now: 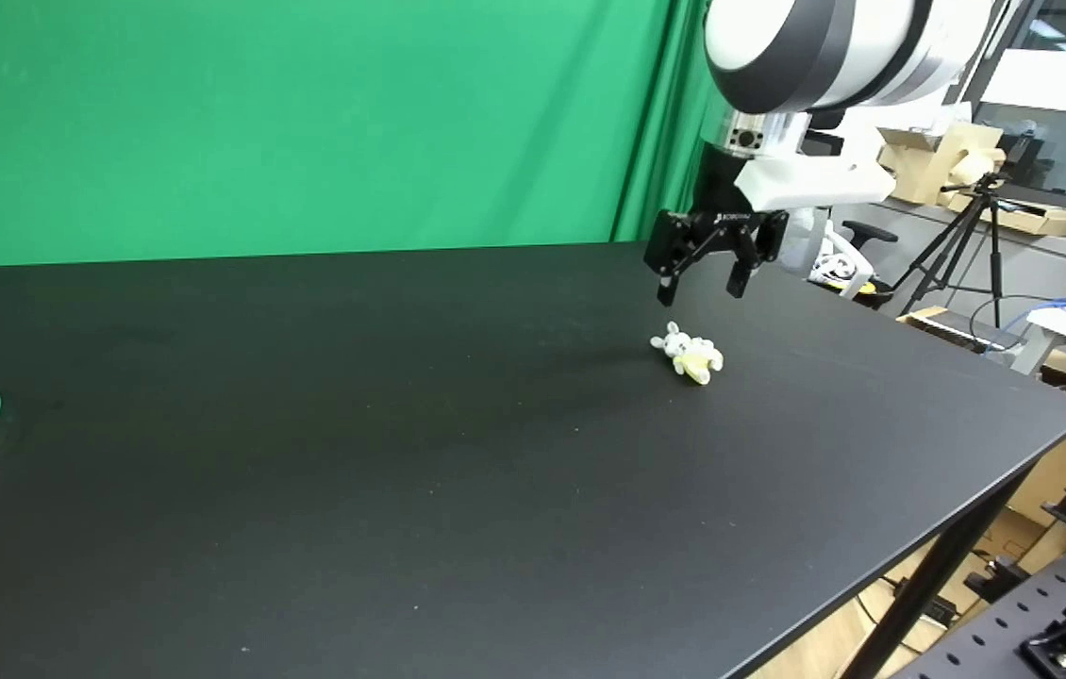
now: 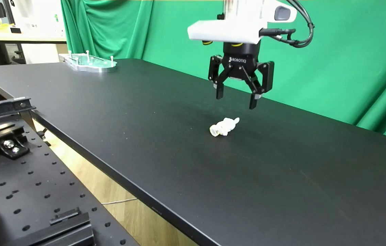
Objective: Move the white toy to the right side of the table
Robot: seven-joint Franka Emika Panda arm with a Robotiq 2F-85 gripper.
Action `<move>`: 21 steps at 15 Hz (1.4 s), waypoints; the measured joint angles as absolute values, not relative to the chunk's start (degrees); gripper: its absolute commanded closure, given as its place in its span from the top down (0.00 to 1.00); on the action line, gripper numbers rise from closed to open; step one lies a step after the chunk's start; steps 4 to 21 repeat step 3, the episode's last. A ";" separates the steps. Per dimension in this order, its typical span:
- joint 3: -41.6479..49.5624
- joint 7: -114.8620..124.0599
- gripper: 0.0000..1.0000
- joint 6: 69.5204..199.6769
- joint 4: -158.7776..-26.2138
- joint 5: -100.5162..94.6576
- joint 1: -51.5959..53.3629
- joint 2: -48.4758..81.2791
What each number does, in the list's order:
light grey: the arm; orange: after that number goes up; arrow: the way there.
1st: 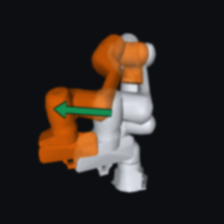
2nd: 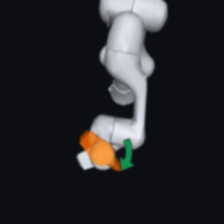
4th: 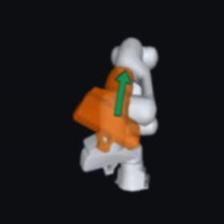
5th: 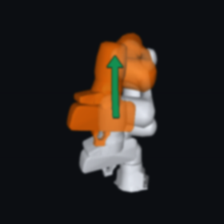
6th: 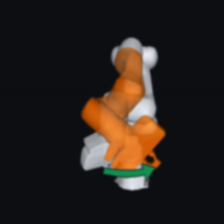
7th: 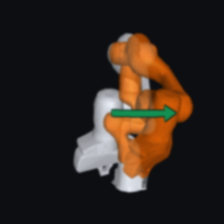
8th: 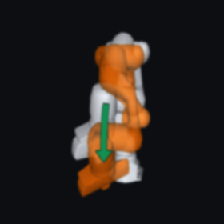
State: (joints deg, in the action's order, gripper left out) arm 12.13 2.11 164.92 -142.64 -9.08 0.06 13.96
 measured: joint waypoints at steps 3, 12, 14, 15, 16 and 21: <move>10.37 1.09 1.00 161.37 -143.55 -7.81 -0.70 9.67; 10.37 1.09 1.00 161.37 -143.55 -7.81 -0.70 9.67; 10.37 1.09 1.00 161.37 -143.55 -7.81 -0.70 9.67; 10.37 1.09 1.00 161.37 -143.55 -7.81 -0.70 9.67; 10.37 1.09 1.00 161.37 -143.55 -7.81 -0.70 9.67; 10.37 1.09 1.00 161.37 -143.55 -7.81 -0.70 9.67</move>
